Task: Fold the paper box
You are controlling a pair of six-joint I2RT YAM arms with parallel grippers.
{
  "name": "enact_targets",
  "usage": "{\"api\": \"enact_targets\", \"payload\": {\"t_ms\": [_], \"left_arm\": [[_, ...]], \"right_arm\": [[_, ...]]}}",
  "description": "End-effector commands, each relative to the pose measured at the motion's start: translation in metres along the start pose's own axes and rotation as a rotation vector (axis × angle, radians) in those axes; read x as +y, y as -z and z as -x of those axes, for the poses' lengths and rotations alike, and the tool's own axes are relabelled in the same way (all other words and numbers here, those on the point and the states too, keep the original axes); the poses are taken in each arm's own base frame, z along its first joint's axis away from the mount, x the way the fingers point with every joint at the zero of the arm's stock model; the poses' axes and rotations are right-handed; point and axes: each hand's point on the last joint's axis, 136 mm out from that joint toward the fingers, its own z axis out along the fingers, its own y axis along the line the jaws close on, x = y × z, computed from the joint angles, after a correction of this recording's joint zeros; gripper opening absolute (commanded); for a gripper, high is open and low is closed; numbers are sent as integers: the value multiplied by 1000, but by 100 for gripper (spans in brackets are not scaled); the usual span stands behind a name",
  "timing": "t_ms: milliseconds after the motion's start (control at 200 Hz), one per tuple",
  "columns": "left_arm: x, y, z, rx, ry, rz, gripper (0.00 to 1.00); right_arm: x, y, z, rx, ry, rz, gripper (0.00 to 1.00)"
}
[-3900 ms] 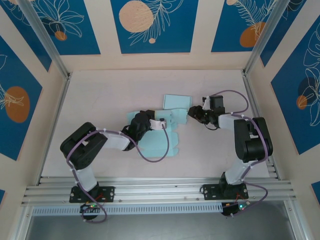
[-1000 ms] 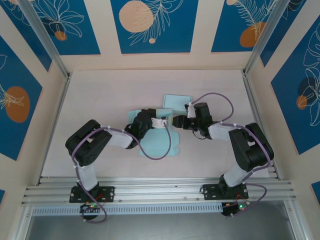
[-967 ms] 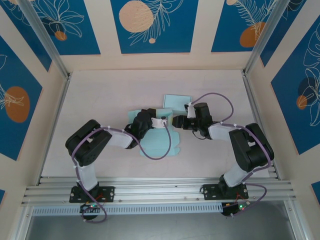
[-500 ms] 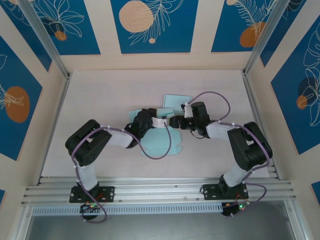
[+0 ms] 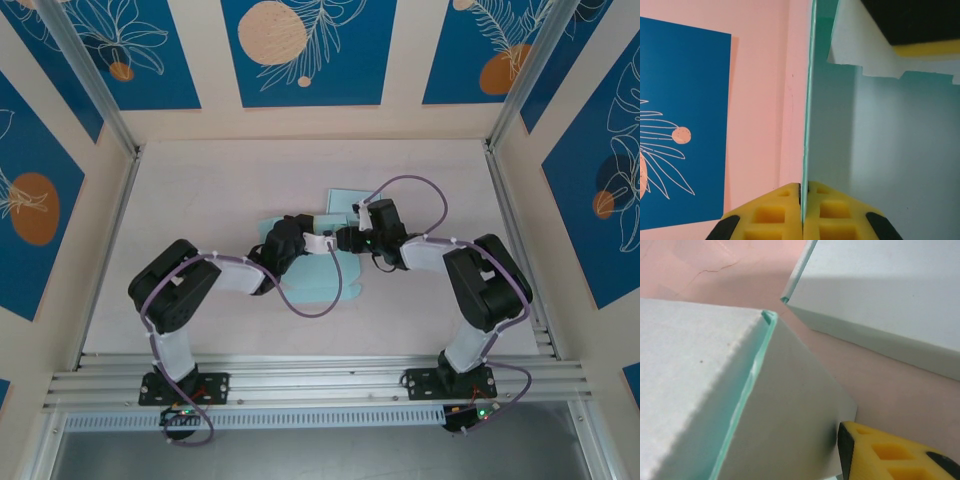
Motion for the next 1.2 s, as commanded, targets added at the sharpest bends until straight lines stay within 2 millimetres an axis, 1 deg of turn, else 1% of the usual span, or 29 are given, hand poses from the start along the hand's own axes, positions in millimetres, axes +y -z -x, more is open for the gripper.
{"api": "enact_targets", "payload": {"t_ms": [0,85,155,210,260,340,455,545,585,610,695,780,830,895,975,1095,1150,1195], "left_arm": [[-10,2,16,-81,45,-67,0],[-11,3,17,-84,51,-74,0],[-12,3,16,-82,61,-78,0],[-8,5,16,-80,81,-70,0],[-1,7,16,-75,116,-56,4],[15,13,17,-70,187,-29,16],[47,30,16,-56,339,20,45],[70,50,17,-63,481,37,72],[80,61,16,-66,560,47,87],[85,69,15,-68,611,55,98],[106,96,0,-36,830,124,100],[117,123,-28,42,1077,202,100],[114,137,-42,86,1227,210,100],[98,150,-55,135,1414,166,100],[71,161,-58,182,1544,68,100],[32,176,-68,270,1700,-9,100],[15,179,-74,283,1777,-40,100],[3,179,-74,263,1857,-84,100]], "right_arm": [[-16,-8,16,-67,44,-109,42],[-17,-13,15,-67,63,-138,38],[-17,-15,15,-74,75,-164,31],[-17,-16,14,-82,89,-183,25],[-16,-15,14,-89,101,-199,22],[-15,-14,12,-94,121,-219,20],[-12,-9,10,-102,144,-236,20],[-11,-4,9,-105,160,-254,20],[-10,-1,10,-109,169,-268,20],[-10,1,9,-110,174,-277,20],[-7,6,9,-121,188,-299,20],[-5,10,6,-116,185,-317,20],[-4,11,3,-111,175,-324,20],[-5,13,0,-109,161,-335,20],[-3,16,-3,-110,145,-331,20],[1,20,-8,-110,115,-316,20],[3,22,-9,-107,99,-311,20],[5,23,-10,-104,91,-312,20]]}}
